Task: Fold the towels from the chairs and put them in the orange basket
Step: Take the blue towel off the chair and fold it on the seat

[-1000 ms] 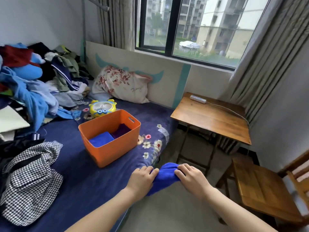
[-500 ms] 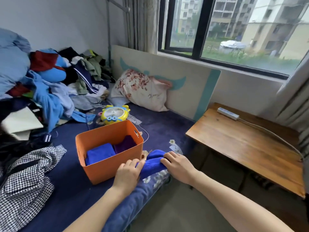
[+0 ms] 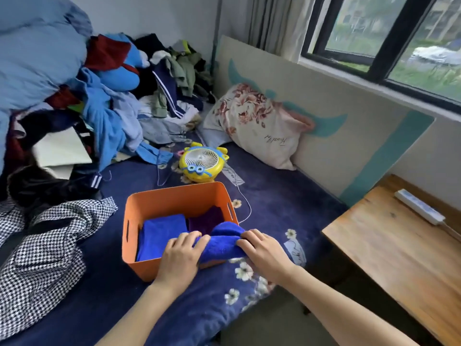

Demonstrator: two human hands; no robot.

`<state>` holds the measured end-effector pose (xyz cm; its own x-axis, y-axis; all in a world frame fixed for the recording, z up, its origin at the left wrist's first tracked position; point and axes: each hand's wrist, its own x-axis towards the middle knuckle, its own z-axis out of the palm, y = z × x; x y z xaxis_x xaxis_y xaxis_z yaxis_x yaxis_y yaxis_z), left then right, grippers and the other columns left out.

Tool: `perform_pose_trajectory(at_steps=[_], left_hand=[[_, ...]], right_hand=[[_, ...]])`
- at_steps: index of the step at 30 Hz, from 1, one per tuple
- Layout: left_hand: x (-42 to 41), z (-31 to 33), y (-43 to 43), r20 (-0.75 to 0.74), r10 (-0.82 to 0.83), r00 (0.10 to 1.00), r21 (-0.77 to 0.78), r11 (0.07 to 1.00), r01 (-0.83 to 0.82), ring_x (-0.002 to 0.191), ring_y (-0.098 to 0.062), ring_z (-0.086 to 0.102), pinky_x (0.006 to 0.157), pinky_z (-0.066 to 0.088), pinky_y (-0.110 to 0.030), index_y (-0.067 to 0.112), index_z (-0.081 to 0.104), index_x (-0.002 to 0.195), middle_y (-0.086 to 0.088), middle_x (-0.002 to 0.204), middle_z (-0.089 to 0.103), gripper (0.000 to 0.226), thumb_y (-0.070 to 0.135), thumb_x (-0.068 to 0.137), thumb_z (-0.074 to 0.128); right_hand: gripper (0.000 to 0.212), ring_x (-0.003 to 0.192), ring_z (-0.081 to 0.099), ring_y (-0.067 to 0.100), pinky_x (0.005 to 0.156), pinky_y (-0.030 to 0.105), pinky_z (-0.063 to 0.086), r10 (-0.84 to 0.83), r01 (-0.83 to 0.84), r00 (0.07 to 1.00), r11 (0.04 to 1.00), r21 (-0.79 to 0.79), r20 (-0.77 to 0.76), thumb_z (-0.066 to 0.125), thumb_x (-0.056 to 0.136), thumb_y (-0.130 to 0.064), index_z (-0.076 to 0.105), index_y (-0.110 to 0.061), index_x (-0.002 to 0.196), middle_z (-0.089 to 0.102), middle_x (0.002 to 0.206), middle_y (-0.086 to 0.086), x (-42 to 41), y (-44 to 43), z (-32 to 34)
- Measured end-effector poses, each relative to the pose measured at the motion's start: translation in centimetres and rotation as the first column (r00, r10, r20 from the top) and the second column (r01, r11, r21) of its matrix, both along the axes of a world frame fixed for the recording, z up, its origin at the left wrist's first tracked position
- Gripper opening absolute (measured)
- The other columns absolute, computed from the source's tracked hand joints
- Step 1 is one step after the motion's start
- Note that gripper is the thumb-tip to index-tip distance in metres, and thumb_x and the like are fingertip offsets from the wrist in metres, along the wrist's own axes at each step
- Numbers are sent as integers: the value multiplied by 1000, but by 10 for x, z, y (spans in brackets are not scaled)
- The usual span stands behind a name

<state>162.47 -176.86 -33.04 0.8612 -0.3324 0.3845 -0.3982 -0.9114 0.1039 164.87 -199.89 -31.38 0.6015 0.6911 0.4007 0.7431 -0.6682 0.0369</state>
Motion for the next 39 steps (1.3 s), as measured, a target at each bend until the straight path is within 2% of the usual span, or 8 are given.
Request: perform_pose_trajectory(at_steps=[7, 13, 19, 26, 29, 34, 37, 39], left_hand=[[78, -26, -6, -135, 3, 991, -59, 998, -11, 71, -17, 66, 56, 51, -28, 23, 47, 102, 3, 88, 69, 80, 9, 34, 85], [127, -44, 9, -143, 59, 988, -32, 997, -64, 74, -20, 67, 58, 52, -30, 21, 47, 104, 0, 90, 69, 41, 12, 66, 38], [188, -48, 23, -201, 189, 961, -18, 980, -196, 80, -23, 66, 62, 53, -31, 20, 47, 107, -2, 95, 69, 43, 9, 68, 33], [231, -99, 26, -546, 286, 788, 109, 956, -271, 82, -23, 68, 62, 54, -34, 21, 65, 103, -2, 97, 69, 72, 4, 37, 85], [249, -113, 30, -556, 340, 759, 128, 936, -327, 80, -24, 68, 54, 53, -33, 19, 68, 102, -3, 97, 69, 66, 0, 39, 81], [232, -149, 24, -538, 336, 773, 86, 934, -346, 95, -26, 64, 68, 54, -34, 17, 59, 113, -7, 107, 68, 54, 4, 63, 48], [207, -170, 3, -715, 271, 644, 159, 961, -227, 101, -26, 64, 77, 54, -38, 20, 59, 121, -9, 114, 67, 65, 7, 59, 74], [199, -180, -5, -802, 291, 522, 233, 957, -175, 132, -29, 40, 104, 36, -45, 19, 37, 142, -13, 145, 41, 72, 8, 77, 67]], right_hand=[[31, 70, 63, 18, 54, 23, 50, -13, 13, 992, 1000, 1, -122, 46, 65, -19, 47, -19, 96, 66, 86, -2, 83, 0, -23], [31, 68, 63, 20, 51, 23, 49, 16, -18, 991, 1000, -12, -135, 42, 64, -15, 47, -17, 94, 66, 83, -1, 147, 17, -43], [28, 64, 61, 20, 49, 22, 46, 2, -8, 983, 999, -32, -186, 42, 66, -18, 46, -18, 93, 65, 80, -1, 220, 45, -47], [50, 56, 56, 21, 41, 22, 40, -20, -62, 926, 977, -204, -376, 78, 43, -10, 51, -16, 84, 59, 68, 0, 273, 62, -97], [28, 54, 55, 24, 39, 25, 40, -67, -28, 925, 969, -244, -374, 67, 48, -7, 58, -12, 75, 56, 66, 3, 291, 72, -113], [21, 59, 47, 26, 46, 28, 39, -86, -25, 936, 951, -308, -340, 51, 61, -8, 43, -13, 80, 55, 64, 4, 280, 81, -135], [39, 63, 57, 24, 52, 29, 46, -171, -137, 857, 834, -535, -487, 81, 43, -19, 61, -16, 77, 60, 66, 4, 255, 77, -156], [41, 97, 62, 30, 81, 37, 52, -273, -173, 821, 718, -674, -502, 78, 63, -33, 69, -18, 100, 67, 101, 13, 246, 78, -161]])
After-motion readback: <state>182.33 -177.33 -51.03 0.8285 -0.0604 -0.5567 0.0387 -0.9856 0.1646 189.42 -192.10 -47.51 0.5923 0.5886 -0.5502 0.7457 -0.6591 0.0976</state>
